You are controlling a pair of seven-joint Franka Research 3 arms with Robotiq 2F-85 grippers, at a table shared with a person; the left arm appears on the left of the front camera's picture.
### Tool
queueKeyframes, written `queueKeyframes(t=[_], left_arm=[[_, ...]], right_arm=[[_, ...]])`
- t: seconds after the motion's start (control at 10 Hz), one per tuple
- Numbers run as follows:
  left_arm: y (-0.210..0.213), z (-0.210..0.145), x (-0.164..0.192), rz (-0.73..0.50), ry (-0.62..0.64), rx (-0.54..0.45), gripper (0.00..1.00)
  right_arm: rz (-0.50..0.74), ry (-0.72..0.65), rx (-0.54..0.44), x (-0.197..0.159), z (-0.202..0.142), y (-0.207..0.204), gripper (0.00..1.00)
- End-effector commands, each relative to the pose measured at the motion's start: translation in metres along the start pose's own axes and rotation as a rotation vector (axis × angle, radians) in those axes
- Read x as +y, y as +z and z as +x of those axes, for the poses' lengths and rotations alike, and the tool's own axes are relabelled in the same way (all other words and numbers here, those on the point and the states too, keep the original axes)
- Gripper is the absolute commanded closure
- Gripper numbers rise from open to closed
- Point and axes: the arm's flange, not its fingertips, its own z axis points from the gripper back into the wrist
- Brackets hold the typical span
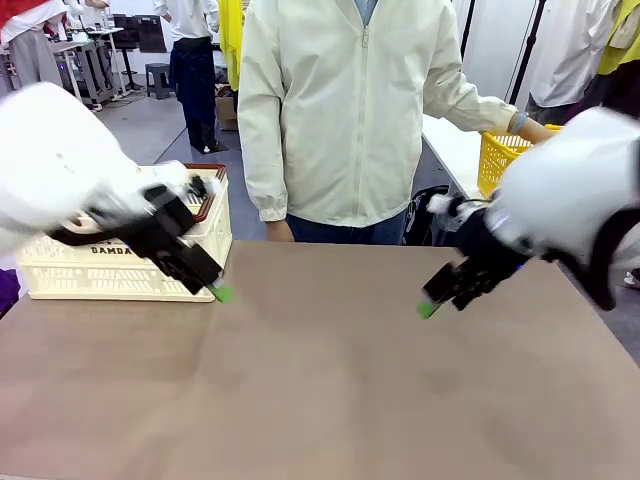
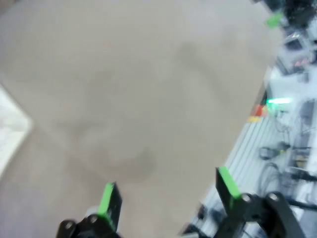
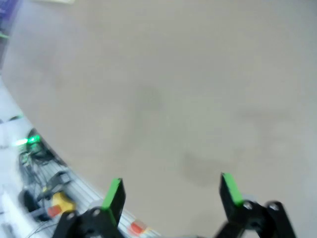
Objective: Place the drinks into the Shopping basket.
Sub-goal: Pick up one drink and place it into the Shopping basket.
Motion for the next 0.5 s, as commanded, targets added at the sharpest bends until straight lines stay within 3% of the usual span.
queueKeyframes(t=[0.0,0.2,0.4], left_arm=[[0.100,-0.026,0.043,-0.482,0.267,-0.074,0.00],[0.194,-0.089,0.084,-0.493,0.384,-0.449,0.00],[0.240,-0.180,0.136,-0.536,0.560,-0.782,0.00]], right_arm=[[0.418,-0.284,-0.138,-0.045,-0.034,0.095,0.00],[0.562,-0.349,-0.442,-0.090,-0.099,0.156,0.00],[0.661,-0.503,-0.796,-0.145,-0.173,0.181,0.00]])
